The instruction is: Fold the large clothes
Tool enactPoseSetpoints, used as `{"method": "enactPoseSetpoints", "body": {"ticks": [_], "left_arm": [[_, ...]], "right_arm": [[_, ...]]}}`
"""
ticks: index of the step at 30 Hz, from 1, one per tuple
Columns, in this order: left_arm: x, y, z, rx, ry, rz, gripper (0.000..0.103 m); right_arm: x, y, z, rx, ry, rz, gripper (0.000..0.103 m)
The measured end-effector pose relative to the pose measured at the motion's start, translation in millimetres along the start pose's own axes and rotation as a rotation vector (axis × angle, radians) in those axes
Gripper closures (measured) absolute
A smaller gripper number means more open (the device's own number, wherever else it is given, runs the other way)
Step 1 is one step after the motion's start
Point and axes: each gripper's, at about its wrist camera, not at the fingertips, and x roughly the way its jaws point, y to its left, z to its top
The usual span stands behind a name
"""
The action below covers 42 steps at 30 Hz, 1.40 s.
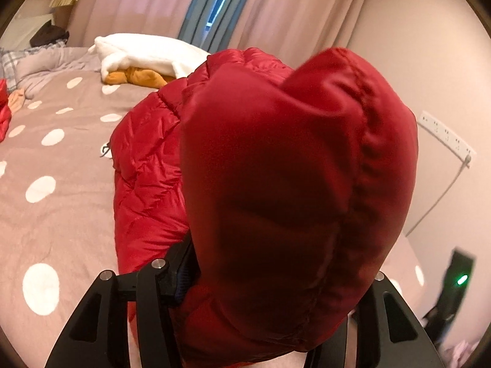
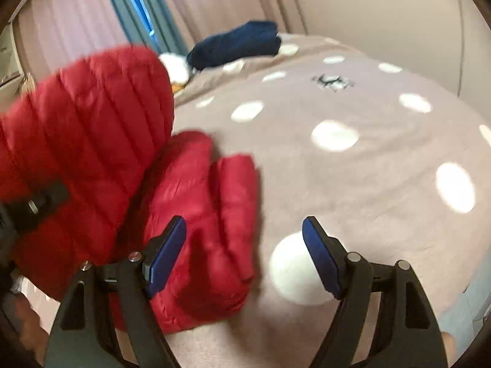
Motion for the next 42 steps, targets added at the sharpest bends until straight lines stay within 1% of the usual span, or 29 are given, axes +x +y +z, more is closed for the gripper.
{"method": "enactPoseSetpoints", "body": {"ticks": [1,3,4,5,8,9,11,13,15,17,21,23,25,27,29,32,33,35,37,40,42], "left_arm": [[1.7,-1.4,-1.0,0.005,0.009,0.001,0.048],[6.0,-4.5,-2.6,0.009,0.033,0.003,0.043],[9.5,-6.0,-3.0,0.009,0.048,0.003,0.041],[12.8,-7.6,-3.3,0.011,0.06,0.003,0.041],[28.7,-14.9,-6.0,0.042,0.108,-0.006,0.035],[35.7,-19.0,-8.0,0.059,0.137,-0.015,0.033],[54.8,-25.0,-12.8,0.093,0.22,-0.041,0.029],[69.9,-32.1,-20.6,0.116,0.28,-0.104,0.024],[80.3,-34.5,-25.6,0.121,0.302,-0.15,0.023],[89.0,-33.3,-28.0,0.115,0.314,-0.17,0.023],[91.6,-31.6,-29.7,0.098,0.329,-0.187,0.023],[91.1,-25.8,-24.2,0.095,0.332,-0.191,0.023],[81.7,-26.5,-22.4,0.089,0.329,-0.182,0.022],[69.9,-28.0,-19.5,0.053,0.314,-0.176,0.022],[53.7,-24.8,-14.6,0.005,0.295,-0.189,0.022],[25.7,-29.3,-10.8,-0.01,0.27,-0.18,0.022],[14.1,-32.2,-9.5,-0.008,0.257,-0.19,0.022],[-7.6,-37.1,-8.4,-0.005,0.231,-0.24,0.021],[-28.5,-41.3,-7.1,-0.012,0.201,-0.291,0.018],[-55.4,-44.4,-4.8,-0.027,0.165,-0.3,0.018],[-73.3,-36.7,-2.7,-0.065,0.121,-0.282,0.018]], "right_arm": [[2.1,-2.6,8.8,0.005,-0.013,-0.002,0.024],[-23.0,-12.2,6.9,-0.002,-0.054,-0.032,0.024],[-36.1,-14.4,-2.1,-0.01,-0.075,-0.047,0.023],[-43.3,-15.1,2.1,-0.019,-0.098,-0.062,0.023],[-48.6,-10.0,5.5,-0.042,-0.139,-0.093,0.021],[-55.1,-11.4,-0.3,-0.047,-0.148,-0.102,0.021],[-65.1,-13.2,0.8,-0.044,-0.17,-0.11,0.02],[-77.1,-13.4,0.9,-0.041,-0.19,-0.109,0.02],[-84.1,-13.4,2.6,-0.045,-0.209,-0.115,0.019],[-91.0,-12.3,3.6,-0.052,-0.23,-0.115,0.019],[-98.2,-9.7,5.6,-0.068,-0.256,-0.121,0.017],[-99.5,-9.6,6.3,-0.06,-0.245,-0.105,0.016],[-102.6,-8.4,6.0,-0.056,-0.24,-0.091,0.016],[-107.6,-7.0,5.8,-0.057,-0.245,-0.081,0.014],[-113.8,-3.5,5.7,-0.067,-0.259,-0.083,0.012],[-123.4,0.0,6.7,-0.073,-0.277,-0.068,0.01],[-126.4,0.6,7.6,-0.069,-0.278,-0.056,0.009],[-131.8,0.7,9.8,-0.054,-0.28,-0.032,0.008],[-136.0,1.9,11.1,-0.055,-0.293,-0.034,0.007],[-141.9,4.9,11.8,-0.065,-0.311,-0.05,0.006],[-142.1,6.3,12.0,-0.066,-0.306,-0.04,0.006]]}}
